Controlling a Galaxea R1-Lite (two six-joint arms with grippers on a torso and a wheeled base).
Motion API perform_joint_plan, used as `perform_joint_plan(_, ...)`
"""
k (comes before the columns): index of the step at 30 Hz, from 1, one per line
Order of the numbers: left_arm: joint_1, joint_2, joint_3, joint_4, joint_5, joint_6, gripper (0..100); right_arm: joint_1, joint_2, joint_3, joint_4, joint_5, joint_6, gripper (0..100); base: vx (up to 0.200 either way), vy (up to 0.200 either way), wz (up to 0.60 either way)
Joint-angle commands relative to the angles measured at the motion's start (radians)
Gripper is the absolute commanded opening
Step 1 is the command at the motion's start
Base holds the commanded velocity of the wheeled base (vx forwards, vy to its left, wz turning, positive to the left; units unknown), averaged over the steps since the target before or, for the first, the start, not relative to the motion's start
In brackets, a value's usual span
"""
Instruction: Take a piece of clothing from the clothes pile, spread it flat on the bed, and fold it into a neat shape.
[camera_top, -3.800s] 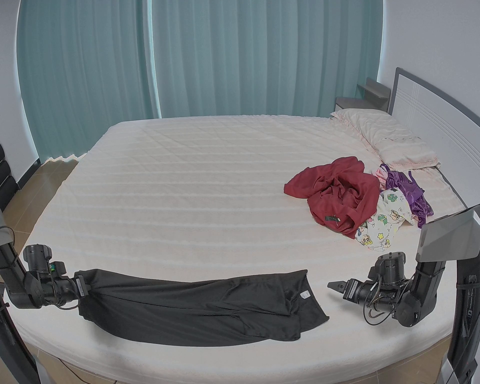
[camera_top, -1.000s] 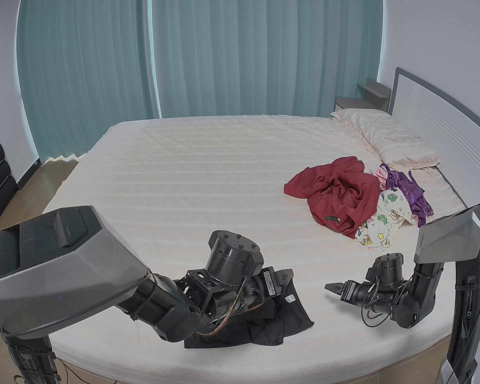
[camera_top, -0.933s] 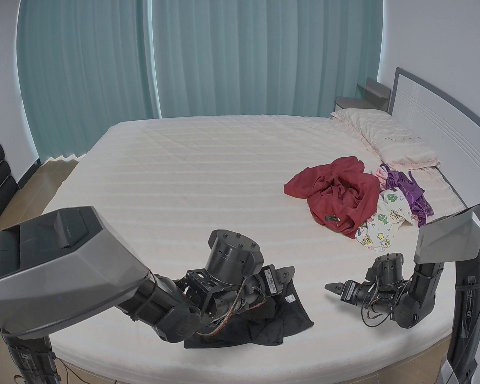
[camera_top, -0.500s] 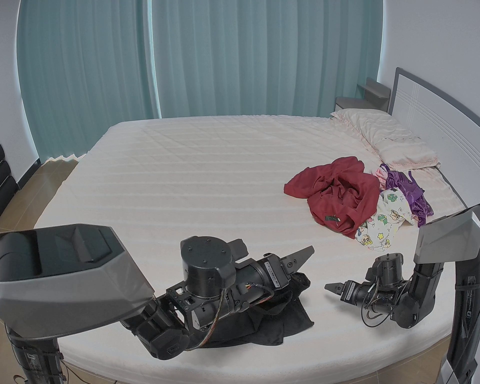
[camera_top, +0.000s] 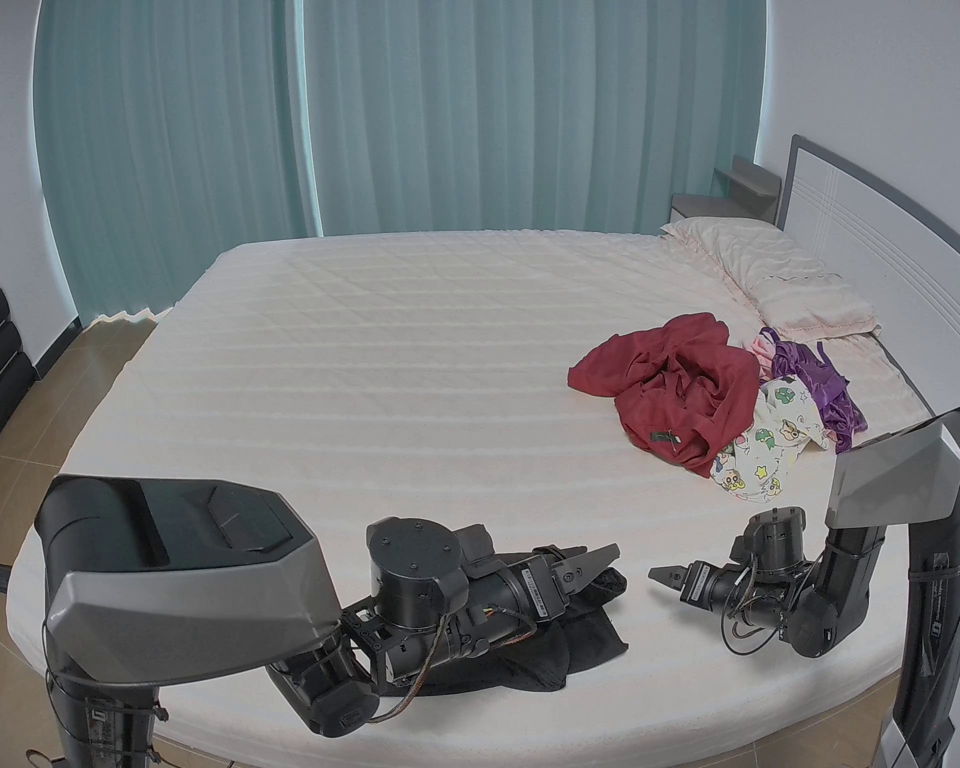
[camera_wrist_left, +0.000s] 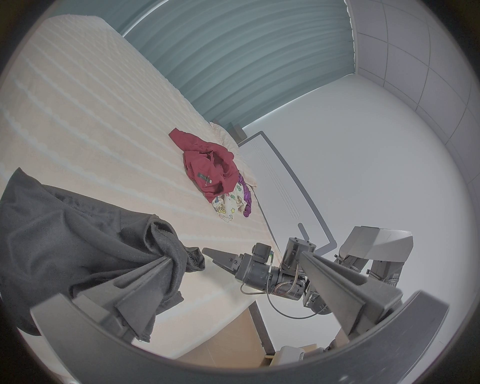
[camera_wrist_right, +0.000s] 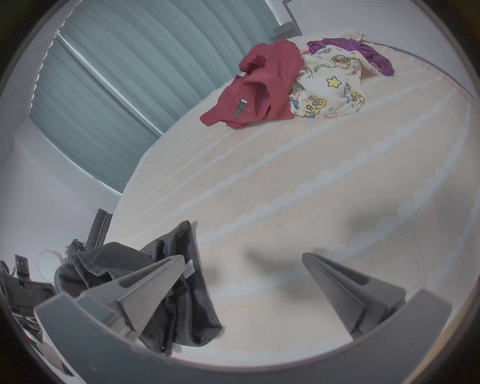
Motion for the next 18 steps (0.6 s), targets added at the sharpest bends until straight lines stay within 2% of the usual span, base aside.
perform_joint_plan(1,0.000,0.016,-0.002,0.000,0.001,0.000,100,0.001,0.002,0.000,-0.011,0.001,0.000,100,0.000,0.000,0.00)
perform_joint_plan(9,-0.003,0.016,0.010,0.000,0.001,0.000,100,0.111,0.040,0.066,-0.293,0.005,0.045,100,0.000,0.000,0.00)
perform_joint_plan(11,-0.001,0.016,0.012,0.000,0.002,0.000,100,0.122,0.051,0.080,-0.325,0.007,0.057,100,0.000,0.000,0.00)
perform_joint_plan(13,0.002,0.018,0.010,0.000,0.004,0.000,100,0.122,0.048,0.111,-0.325,0.027,0.051,100,0.000,0.000,0.00)
perform_joint_plan(18,0.006,0.016,0.009,0.000,0.005,0.002,100,0.116,0.032,0.157,-0.328,0.131,-0.015,100,0.000,0.000,0.00)
